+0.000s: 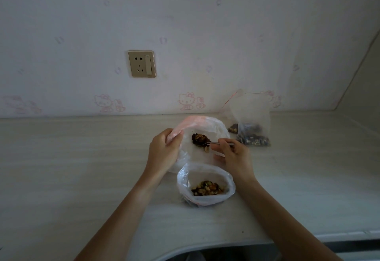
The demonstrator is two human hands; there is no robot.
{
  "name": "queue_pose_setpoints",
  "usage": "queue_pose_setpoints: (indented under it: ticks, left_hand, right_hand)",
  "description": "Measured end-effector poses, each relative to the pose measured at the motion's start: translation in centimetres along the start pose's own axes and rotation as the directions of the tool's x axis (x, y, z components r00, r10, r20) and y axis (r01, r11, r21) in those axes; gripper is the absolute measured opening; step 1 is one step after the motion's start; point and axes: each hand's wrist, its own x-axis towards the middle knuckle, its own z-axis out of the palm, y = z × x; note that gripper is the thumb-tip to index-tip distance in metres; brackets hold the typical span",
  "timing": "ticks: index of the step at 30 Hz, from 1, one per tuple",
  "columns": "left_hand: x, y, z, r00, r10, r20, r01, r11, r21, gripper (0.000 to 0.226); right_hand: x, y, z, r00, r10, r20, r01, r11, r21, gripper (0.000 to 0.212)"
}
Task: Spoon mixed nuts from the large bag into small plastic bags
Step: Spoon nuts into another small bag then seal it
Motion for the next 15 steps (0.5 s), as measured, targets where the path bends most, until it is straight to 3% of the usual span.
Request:
queue_pose_setpoints:
  ticks: [15]
  left_hand:
    - [0.2, -0.6, -0.1, 0.981, 0.193, -0.008, -0.191, 0.977, 0.099, 0.020]
  right_hand:
    - [-1.0, -1.8, -1.6, 0.997, 0.070, 0.034, -0.075, 0.980, 0.182, 0.022]
